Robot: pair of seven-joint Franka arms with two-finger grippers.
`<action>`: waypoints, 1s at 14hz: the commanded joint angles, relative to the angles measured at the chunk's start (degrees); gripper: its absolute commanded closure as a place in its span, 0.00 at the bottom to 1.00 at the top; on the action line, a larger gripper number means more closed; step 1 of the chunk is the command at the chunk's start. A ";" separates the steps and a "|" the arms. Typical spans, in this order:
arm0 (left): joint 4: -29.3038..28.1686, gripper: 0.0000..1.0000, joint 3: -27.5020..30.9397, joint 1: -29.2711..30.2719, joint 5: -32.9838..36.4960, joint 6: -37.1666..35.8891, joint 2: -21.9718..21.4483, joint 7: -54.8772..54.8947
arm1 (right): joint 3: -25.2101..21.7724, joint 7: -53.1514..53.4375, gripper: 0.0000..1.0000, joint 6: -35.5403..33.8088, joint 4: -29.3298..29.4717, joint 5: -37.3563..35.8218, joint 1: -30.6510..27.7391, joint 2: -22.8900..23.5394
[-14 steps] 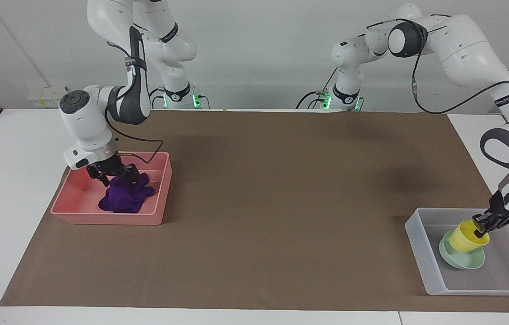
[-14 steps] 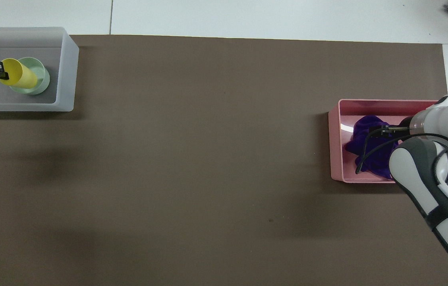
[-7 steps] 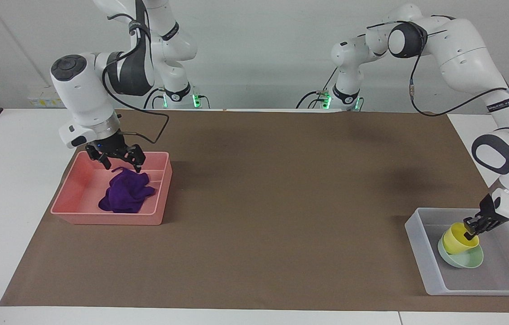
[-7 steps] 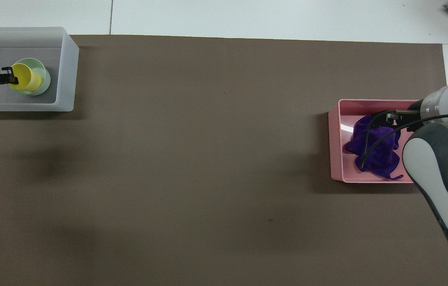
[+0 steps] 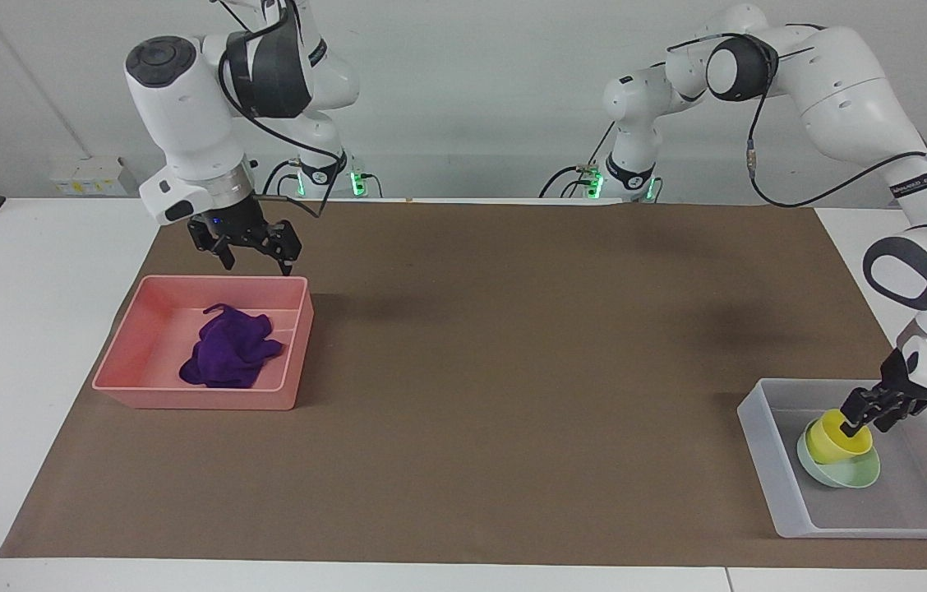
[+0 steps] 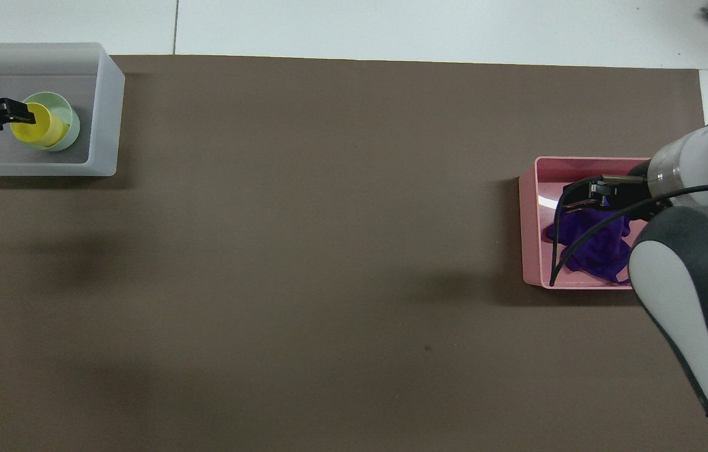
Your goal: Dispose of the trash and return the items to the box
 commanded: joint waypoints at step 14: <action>-28.97 0.00 0.10 -15.57 7.88 -12.59 -38.80 -5.72 | -0.76 -7.09 0.00 -12.74 7.00 -0.25 -3.03 -2.43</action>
